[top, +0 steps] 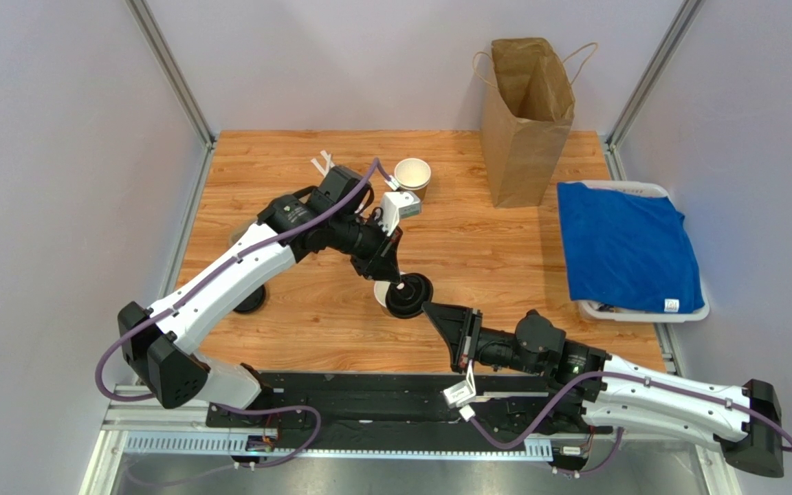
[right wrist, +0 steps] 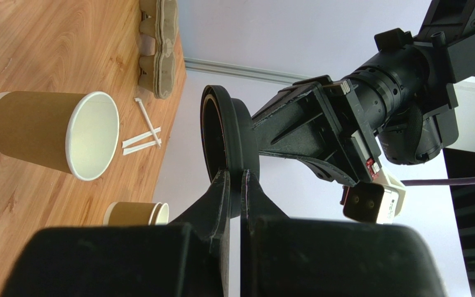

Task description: Pack the takeout coffee

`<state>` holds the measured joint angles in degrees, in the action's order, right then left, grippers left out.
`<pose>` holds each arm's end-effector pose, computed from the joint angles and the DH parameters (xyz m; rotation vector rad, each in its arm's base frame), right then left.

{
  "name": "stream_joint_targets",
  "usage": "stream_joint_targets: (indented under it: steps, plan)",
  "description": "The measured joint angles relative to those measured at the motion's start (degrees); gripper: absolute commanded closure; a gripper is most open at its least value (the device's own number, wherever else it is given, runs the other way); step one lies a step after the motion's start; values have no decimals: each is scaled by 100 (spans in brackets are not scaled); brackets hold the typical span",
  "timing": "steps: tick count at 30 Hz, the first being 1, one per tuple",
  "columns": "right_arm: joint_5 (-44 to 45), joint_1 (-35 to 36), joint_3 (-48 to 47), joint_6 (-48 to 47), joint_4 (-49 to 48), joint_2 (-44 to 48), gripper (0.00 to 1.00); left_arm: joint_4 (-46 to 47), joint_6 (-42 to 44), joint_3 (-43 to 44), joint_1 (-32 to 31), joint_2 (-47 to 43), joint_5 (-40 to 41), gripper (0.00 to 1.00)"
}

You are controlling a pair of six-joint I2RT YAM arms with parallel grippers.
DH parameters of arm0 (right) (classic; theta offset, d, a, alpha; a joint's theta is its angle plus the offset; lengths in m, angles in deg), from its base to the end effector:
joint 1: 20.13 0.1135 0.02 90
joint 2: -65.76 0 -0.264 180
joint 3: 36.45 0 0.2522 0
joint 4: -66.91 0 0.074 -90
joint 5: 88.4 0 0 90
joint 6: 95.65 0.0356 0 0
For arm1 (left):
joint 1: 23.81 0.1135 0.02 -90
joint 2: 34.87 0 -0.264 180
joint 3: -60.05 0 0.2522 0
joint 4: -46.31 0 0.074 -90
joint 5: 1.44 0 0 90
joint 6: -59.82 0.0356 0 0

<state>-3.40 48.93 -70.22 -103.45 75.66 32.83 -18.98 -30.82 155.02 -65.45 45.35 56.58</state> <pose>0.0539 0.1496 0.2456 -1.7123 0.1315 -0.2982 0.2007 -0.2036 0.3574 1.1238 2.2671 -0.9983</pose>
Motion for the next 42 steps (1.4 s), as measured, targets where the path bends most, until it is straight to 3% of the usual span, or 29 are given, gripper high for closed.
stream_joint_targets:
  steps: [2,3,4,7,8,13,17,23,28,35,42]
  plan:
    - [2,15,0,0,0,-11,89,-9,-9,0,0,44,-4,100]
    - [4,15,0,2,2,-11,74,-11,-11,-2,0,59,-4,100]
    - [7,15,0,11,2,-13,44,-9,-13,-2,0,61,-2,100]
    - [74,20,0,57,-4,0,5,-39,-7,-2,0,61,26,100]
    - [116,20,0,92,13,13,0,-59,-4,-2,0,61,66,100]
    - [389,20,-33,444,601,240,0,-98,107,-2,50,83,415,100]
    - [691,20,-323,1314,1565,378,0,-74,262,-46,61,164,992,100]
    - [1316,2,-1423,3980,2776,-107,0,81,361,-348,63,319,1777,100]
    - [1292,-649,-1930,6448,3233,-369,1,337,365,-651,42,452,2302,100]
    - [31,-2339,-2181,9449,3652,-715,0,789,358,-876,-111,479,2671,100]
    - [-1709,-3851,-2140,10985,3703,-1602,0,1110,356,-885,-323,662,2855,100]
